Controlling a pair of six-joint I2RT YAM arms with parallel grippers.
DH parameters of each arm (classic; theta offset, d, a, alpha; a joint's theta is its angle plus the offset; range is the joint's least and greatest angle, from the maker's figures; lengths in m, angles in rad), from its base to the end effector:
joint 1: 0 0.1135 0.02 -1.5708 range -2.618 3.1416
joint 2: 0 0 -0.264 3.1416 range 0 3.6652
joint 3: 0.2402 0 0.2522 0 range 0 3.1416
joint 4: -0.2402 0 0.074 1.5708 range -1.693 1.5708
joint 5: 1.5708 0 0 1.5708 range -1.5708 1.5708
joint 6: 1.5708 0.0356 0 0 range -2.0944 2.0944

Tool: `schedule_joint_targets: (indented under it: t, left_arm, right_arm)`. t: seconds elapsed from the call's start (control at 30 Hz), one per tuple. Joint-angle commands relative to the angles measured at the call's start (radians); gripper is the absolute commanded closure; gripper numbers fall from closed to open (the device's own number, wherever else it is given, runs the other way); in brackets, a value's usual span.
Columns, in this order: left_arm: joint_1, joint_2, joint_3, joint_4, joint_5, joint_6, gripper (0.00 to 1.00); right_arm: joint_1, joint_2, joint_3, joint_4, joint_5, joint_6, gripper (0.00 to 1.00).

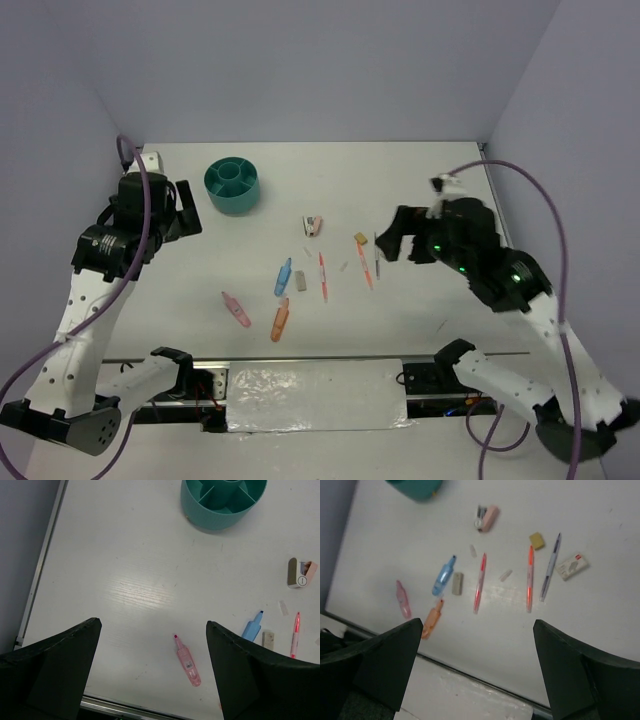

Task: Sort the stationery into containers
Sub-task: Pick up the pen from the center of the board.

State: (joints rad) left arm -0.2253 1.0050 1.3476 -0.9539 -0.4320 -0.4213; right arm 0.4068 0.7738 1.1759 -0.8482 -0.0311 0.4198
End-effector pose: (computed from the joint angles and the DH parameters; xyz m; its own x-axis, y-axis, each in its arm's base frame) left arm 0.1750 -0.0248 0.4141 -0.4568 -0.2763 -0.8456 -0.3486 0.9301 -0.1156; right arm 0.1208 0.0532 0.4018 -0.5335 0.2137 -0.8183 -0.2232 0.8977 0.3799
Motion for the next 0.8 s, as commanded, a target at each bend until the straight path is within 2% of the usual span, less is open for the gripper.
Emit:
schedule_joint_targets:
  t: [0.0,0.07,0.17,0.27,0.37,0.4,0.43,0.47,0.6,0.77]
  left_arm:
    - [-0.003,0.018,0.005,0.044,0.041,0.001,0.01]
    - [-0.002,0.023,-0.008,0.04,0.058,-0.001,0.01]
    - [-0.002,0.033,-0.01,0.035,0.078,-0.001,0.01]
    - [-0.002,0.044,-0.002,0.026,0.113,0.004,0.01]
    - [-0.002,0.053,0.007,0.018,0.141,0.009,0.01]
    - [-0.002,0.056,0.007,0.015,0.145,0.009,0.01]
    - [-0.002,0.058,0.004,0.015,0.151,0.007,0.01]
    - [-0.002,0.057,-0.005,0.02,0.162,0.009,0.01]
    - [-0.002,0.058,-0.01,0.018,0.193,0.018,0.01]
    - [-0.002,0.041,-0.031,0.017,0.199,0.03,0.01]
  right_arm:
    - [0.237,0.204,-0.003,0.003,0.212,0.065,0.0]
    - [0.349,0.36,0.031,-0.037,0.31,0.128,0.0]
    - [0.414,0.519,0.018,0.024,0.349,0.165,0.03]
    - [0.466,0.631,0.005,0.115,0.32,0.192,0.15]
    - [0.509,0.757,0.047,0.135,0.327,0.217,0.28]
    - [0.515,0.786,0.053,0.146,0.329,0.226,0.47]
    - [0.52,0.832,0.053,0.161,0.327,0.234,0.54]
    - [0.517,0.85,0.05,0.19,0.326,0.241,0.56]
    - [0.518,0.987,0.102,0.19,0.341,0.251,0.54]
    - [0.515,1.061,0.114,0.224,0.336,0.246,0.53]
